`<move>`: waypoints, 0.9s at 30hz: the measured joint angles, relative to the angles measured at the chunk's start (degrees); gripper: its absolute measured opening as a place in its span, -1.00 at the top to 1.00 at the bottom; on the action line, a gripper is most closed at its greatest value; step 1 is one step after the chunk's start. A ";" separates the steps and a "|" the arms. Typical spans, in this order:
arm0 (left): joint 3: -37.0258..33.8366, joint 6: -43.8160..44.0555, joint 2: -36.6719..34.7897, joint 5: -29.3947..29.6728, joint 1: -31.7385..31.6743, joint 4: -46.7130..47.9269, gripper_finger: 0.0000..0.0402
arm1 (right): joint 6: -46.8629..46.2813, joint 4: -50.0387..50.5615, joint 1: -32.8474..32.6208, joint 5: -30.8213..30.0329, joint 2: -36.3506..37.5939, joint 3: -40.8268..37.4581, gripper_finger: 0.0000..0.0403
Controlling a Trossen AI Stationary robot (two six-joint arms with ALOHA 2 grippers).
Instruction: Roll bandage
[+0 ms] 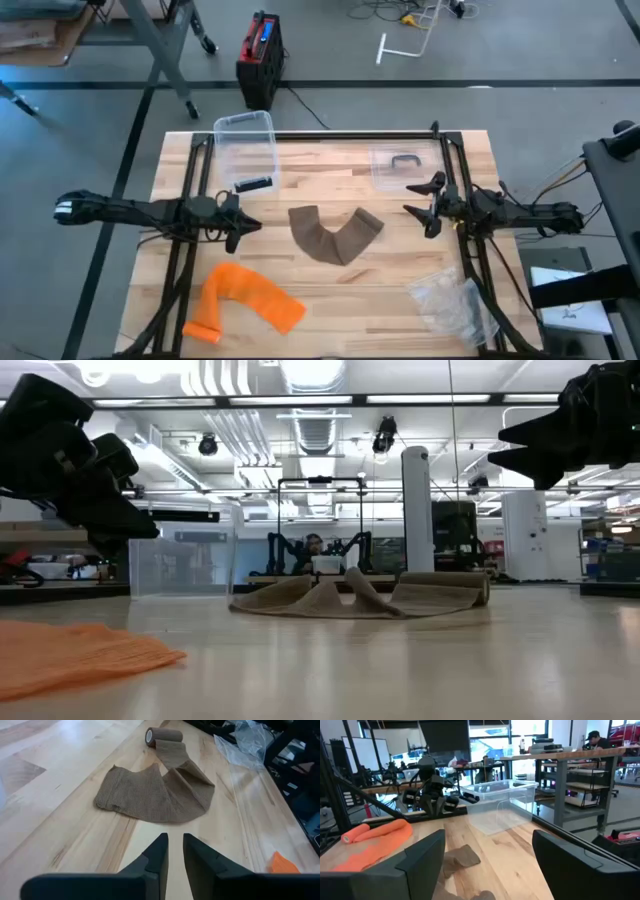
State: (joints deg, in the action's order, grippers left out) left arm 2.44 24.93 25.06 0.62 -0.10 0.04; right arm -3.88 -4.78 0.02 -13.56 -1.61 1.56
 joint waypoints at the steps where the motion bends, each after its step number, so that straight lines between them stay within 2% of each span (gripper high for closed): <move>1: 0.00 0.00 -0.01 0.00 0.00 0.01 0.75 | 0.00 0.00 0.02 -0.02 0.00 0.00 -0.43; 12: 0.00 0.00 0.00 -0.02 -0.02 -0.01 0.75 | 0.00 0.02 0.00 -0.01 0.00 -0.02 -0.37; 27: 0.00 -0.01 -0.02 -0.01 0.00 0.01 0.75 | 0.00 0.02 0.00 -0.02 0.01 -0.02 -0.52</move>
State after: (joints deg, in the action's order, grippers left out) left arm 2.44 24.91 25.04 0.61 -0.10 0.05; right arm -3.88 -4.75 0.02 -13.58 -1.60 1.55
